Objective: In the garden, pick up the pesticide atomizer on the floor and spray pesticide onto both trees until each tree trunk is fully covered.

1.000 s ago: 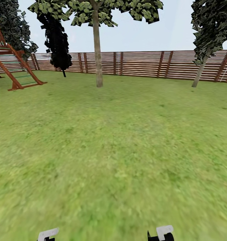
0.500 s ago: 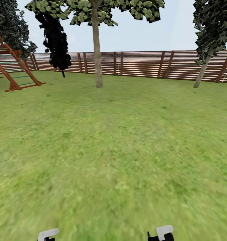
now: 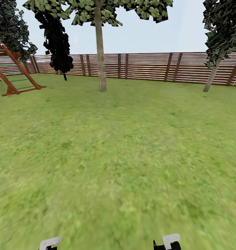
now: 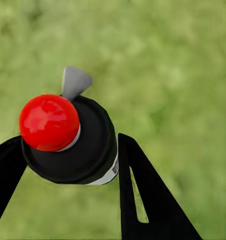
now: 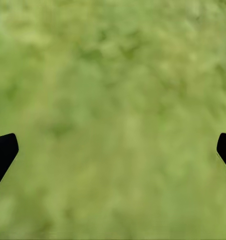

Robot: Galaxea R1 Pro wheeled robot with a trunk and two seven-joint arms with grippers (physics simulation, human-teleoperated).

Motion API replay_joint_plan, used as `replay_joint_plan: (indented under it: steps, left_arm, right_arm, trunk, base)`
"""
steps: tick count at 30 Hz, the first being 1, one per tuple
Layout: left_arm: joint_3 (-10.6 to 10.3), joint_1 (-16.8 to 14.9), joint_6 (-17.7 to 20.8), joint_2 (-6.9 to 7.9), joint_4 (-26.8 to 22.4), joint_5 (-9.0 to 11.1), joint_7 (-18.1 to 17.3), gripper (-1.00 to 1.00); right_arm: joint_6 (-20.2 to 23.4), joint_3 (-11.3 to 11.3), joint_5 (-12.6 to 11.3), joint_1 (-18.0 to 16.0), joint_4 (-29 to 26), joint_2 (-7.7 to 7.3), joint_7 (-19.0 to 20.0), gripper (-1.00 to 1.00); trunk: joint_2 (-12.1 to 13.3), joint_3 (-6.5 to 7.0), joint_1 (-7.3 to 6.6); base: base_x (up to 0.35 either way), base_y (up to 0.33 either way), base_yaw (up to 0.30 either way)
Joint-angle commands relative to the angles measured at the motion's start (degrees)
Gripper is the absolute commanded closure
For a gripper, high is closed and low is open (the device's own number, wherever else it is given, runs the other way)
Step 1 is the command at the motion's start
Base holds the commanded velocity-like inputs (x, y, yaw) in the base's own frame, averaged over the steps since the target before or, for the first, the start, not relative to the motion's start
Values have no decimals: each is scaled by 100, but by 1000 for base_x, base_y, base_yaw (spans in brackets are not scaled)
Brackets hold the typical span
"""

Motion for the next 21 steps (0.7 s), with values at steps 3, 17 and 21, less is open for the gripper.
replay_joint_plan:
  steps: [3, 17, 21]
  left_arm:
    - [10, -4, -21, 0, 6, -31, 17, 100]
    - [11, -4, -21, 3, 6, -31, 17, 100]
    - [8, -4, -21, 0, 6, -31, 17, 100]
  right_arm:
    - [2, 44, 37, -4, 6, 1, -60, -100]
    - [4, 44, 37, -4, 6, 1, -60, -100]
    - [5, 44, 37, -4, 6, 1, -60, -100]
  trunk:
    - [-2, -5, 3]
    - [-2, -5, 3]
    - [-2, -5, 3]
  base:
    - [340, 0, 0]
    - [340, 0, 0]
    - [340, 0, 0]
